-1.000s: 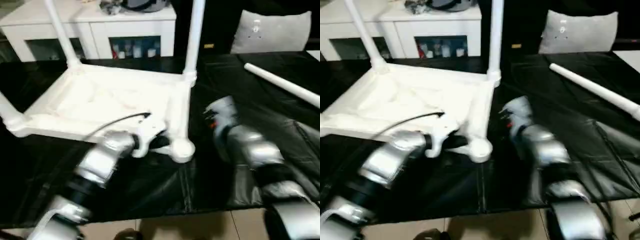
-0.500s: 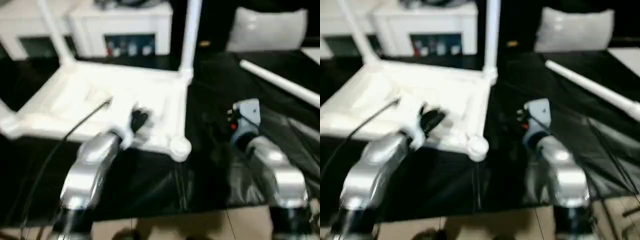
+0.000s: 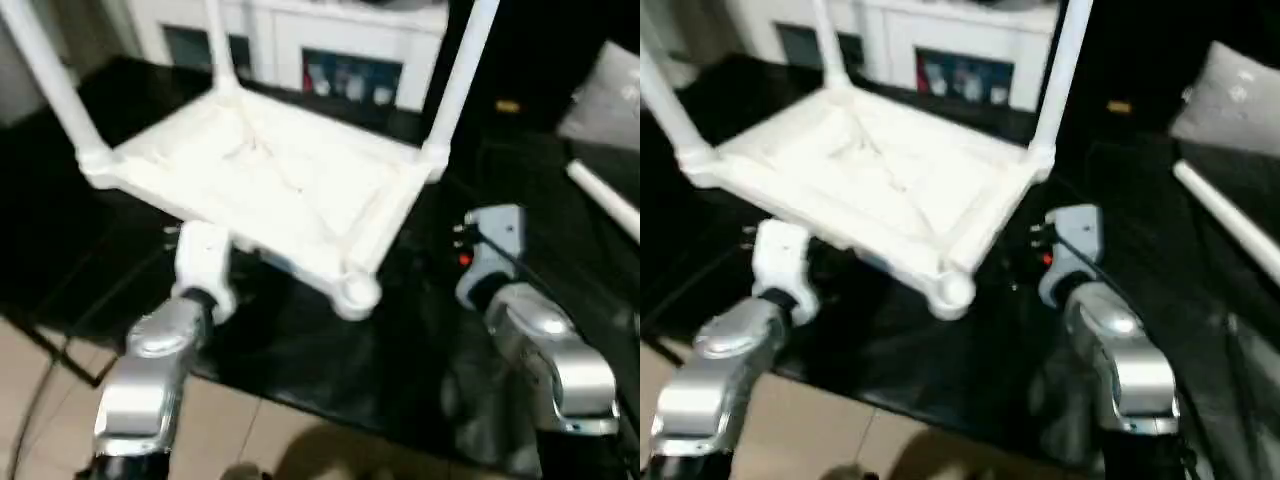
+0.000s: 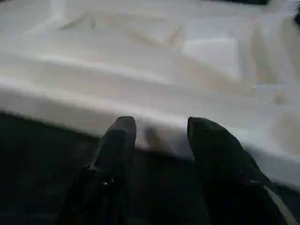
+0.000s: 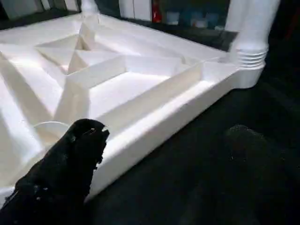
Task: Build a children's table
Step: Move to table
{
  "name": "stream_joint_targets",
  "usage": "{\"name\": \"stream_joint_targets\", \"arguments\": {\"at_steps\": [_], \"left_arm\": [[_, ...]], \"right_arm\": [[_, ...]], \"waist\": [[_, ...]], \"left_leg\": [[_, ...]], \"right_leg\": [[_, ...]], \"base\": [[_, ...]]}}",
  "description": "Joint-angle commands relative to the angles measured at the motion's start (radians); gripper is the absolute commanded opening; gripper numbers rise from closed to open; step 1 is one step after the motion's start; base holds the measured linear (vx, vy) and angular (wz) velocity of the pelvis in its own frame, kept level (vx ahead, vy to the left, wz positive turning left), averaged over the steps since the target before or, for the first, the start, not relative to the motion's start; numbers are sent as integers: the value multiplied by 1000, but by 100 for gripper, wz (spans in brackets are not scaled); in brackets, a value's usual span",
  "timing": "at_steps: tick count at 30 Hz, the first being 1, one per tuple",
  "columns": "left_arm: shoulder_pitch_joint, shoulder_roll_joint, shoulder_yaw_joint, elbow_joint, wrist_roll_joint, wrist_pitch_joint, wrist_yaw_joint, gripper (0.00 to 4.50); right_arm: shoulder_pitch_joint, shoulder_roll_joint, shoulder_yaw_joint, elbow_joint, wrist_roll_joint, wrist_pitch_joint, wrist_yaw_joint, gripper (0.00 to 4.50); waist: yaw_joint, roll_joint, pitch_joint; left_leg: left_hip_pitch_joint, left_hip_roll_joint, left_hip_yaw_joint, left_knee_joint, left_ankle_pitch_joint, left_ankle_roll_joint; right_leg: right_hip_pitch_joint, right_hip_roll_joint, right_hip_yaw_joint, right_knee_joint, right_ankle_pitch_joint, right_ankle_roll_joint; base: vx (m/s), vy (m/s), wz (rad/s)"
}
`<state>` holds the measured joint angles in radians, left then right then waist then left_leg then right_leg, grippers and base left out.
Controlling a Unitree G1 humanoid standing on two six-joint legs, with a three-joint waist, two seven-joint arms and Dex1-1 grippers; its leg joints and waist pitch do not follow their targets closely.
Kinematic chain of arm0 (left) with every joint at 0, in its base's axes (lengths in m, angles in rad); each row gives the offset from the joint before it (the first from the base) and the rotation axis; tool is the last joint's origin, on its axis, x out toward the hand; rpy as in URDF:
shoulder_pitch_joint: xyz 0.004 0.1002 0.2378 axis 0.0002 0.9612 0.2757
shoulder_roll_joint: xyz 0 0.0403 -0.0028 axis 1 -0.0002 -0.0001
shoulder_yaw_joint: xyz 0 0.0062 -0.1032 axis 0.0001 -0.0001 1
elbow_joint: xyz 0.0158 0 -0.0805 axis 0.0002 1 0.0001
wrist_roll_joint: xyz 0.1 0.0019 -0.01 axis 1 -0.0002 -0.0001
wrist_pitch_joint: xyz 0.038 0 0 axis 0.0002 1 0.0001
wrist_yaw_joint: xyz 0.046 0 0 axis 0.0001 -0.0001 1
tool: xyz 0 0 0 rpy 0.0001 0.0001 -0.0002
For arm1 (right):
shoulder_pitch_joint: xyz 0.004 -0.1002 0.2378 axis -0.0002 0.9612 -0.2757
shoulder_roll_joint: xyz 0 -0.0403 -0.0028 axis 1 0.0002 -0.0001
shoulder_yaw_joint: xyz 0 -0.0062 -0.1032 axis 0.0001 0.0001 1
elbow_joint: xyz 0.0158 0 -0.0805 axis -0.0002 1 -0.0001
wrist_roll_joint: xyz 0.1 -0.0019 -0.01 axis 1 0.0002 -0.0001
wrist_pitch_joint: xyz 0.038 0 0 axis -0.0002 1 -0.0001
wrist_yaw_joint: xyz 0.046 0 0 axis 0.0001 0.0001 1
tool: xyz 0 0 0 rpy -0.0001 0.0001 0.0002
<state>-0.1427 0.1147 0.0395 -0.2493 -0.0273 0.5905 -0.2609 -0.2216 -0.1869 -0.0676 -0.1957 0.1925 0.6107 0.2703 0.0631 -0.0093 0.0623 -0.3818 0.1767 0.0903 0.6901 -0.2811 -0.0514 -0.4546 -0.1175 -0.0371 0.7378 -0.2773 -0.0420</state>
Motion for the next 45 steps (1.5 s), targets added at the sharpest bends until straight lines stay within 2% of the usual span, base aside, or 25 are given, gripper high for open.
{"name": "stream_joint_targets", "arguments": {"at_steps": [1,4,6,7,8,9,11,14,16,18,20,21,22,23,24,25,27,28,29,32,35,38,40,42,45], "left_arm": [[-4,-14,-35,-17,-4,14,3,239],[-6,-13,-40,-19,-4,15,4,239],[-6,-11,-43,-21,-6,17,7,239],[-6,-10,-44,-22,-7,17,7,239],[-6,-8,-47,-24,-8,17,7,239],[-5,-6,-49,-25,-8,18,6,239],[-5,-6,-52,-28,-6,19,5,239],[-15,-1,-61,-22,-6,19,9,239],[-17,-1,-62,-21,-7,19,11,239],[-18,3,-66,-21,-9,19,11,239],[-18,5,-67,-21,-10,20,12,239],[-20,7,-68,-20,-9,20,12,239],[-20,7,-68,-20,-9,20,12,239],[-21,8,-68,-19,-8,20,13,239],[-23,10,-69,-16,-5,20,14,239],[-24,11,-69,-15,-4,20,13,239],[-24,17,-74,-11,-3,15,19,239],[-25,17,-74,-11,-4,15,20,239],[-27,17,-72,-7,-4,15,23,239],[-29,29,-81,-2,3,8,21,239],[-29,45,-96,1,6,2,3,239],[-44,139,-152,-10,-33,-1,-161,239],[-54,171,-164,-15,-49,4,-217,239],[-67,207,-179,-21,-69,14,-267,244],[-97,265,-199,-30,-114,33,-364,244]], "right_arm": [[24,-31,-10,-15,3,14,13,450],[30,-44,5,-19,-7,14,26,450],[30,-42,2,-20,-5,22,22,450],[29,-43,3,-20,-4,25,23,450],[29,-47,6,-20,-1,36,26,450],[27,-53,11,-19,3,43,33,450],[26,-65,20,-17,-4,37,36,450],[17,-77,13,0,-2,41,36,450],[16,-77,9,3,-1,43,35,450],[16,-78,10,4,-7,39,34,450],[19,-83,16,3,-15,33,28,450],[19,-83,17,3,-13,40,22,450],[18,-82,16,3,-12,43,20,450],[16,-80,12,4,-10,47,14,450],[13,-86,15,6,-8,58,16,450],[12,-90,17,6,-9,61,18,450],[7,-98,14,16,-10,67,24,450],[6,-100,12,18,-10,68,25,450],[0,-107,10,29,-14,72,27,450],[-13,-115,7,43,-22,69,27,450],[-30,-122,7,54,-24,77,25,450],[-145,-139,-39,176,-18,143,-18,450],[-184,-150,-50,230,-21,165,-34,450],[-222,-174,-42,301,-37,161,-18,450],[-303,-211,-34,457,-23,149,67,450]], "waist": [[-10,-39,-74],[7,-50,-59],[-28,16,-44],[-27,59,-47],[-74,84,-61],[-58,61,-77],[-62,66,-68],[-62,29,-70],[-27,-23,-73],[-16,-36,-47],[-20,4,-40],[-31,61,-52],[-31,61,-52],[-36,76,-55],[-19,60,-56],[-24,52,-57],[-20,20,-65],[-15,-49,-75],[38,-43,-89],[20,-44,-47],[-2,-6,-34],[-15,54,-47],[-18,37,-28],[3,6,2],[5,34,-19]], "left_leg": [[-25,-108,51,43,133,447],[-75,-88,58,156,-138,146],[-19,-29,27,40,-124,151],[15,36,-4,-32,-103,156],[56,294,-194,-187,92,236],[102,264,-168,-137,282,285],[64,183,-110,-124,409,343],[23,-1,-128,-157,257,489],[-61,-117,-9,18,109,436],[-71,-70,63,131,-87,185],[-21,1,60,59,-189,160],[101,85,23,-59,-196,122],[101,85,23,-59,-196,122],[99,346,-120,-230,-263,179],[123,287,-60,-188,13,233],[111,261,-36,-172,80,285],[60,140,34,-167,77,354],[2,-61,107,-17,-44,361],[-46,-84,90,89,-129,282],[-33,-77,46,21,20,97],[-58,-3,-20,-92,17,174],[15,150,-88,-174,-214,187],[4,132,-72,-176,-284,151],[63,-49,45,-31,-100,79],[70,15,24,-115,-130,114]], "right_leg": [[84,5,31,-176,262,-521],[123,-58,25,-203,157,-516],[130,-81,-11,-305,-276,-183],[129,-46,-53,-318,-279,-62],[41,34,-94,-23,-221,133],[-69,22,-52,78,-248,124],[-61,27,-23,86,-95,51],[53,61,-8,-66,-29,-170],[135,-51,-9,-232,17,-546],[125,-108,-75,-269,-140,-453],[172,-166,-119,-313,-420,-252],[119,-62,-140,-319,-371,-89],[119,-62,-140,-319,-371,-89],[95,-11,-123,-52,-264,74],[-32,-9,-17,54,-95,29],[-30,-16,11,35,-15,2],[29,12,12,-60,110,-139],[89,21,39,-181,164,-341],[159,-80,89,-209,224,-441],[133,-96,48,-228,62,36],[154,-66,25,-242,-192,183],[133,-59,5,-181,-170,73],[125,-79,34,-184,-211,31],[64,-93,28,-351,-926,148],[106,-17,-80,-347,-671,196]], "base": [[-42,-245,3],[-41,-285,-4],[-55,-253,-4],[-65,-215,2],[-71,-232,-18],[-71,-232,-18],[-72,-237,2],[-88,-301,13],[-111,-369,40],[-99,-350,50],[-80,-307,55],[-74,-287,60],[-139,-309,53],[-138,-331,33],[-138,-331,33],[-54,-291,25],[-75,-282,15],[-64,-317,-4],[-40,-340,0],[-56,-292,-5],[-86,-190,-15],[-96,-118,-11],[-101,-75,-7],[-87,-92,9],[-10,-22,0]]}}
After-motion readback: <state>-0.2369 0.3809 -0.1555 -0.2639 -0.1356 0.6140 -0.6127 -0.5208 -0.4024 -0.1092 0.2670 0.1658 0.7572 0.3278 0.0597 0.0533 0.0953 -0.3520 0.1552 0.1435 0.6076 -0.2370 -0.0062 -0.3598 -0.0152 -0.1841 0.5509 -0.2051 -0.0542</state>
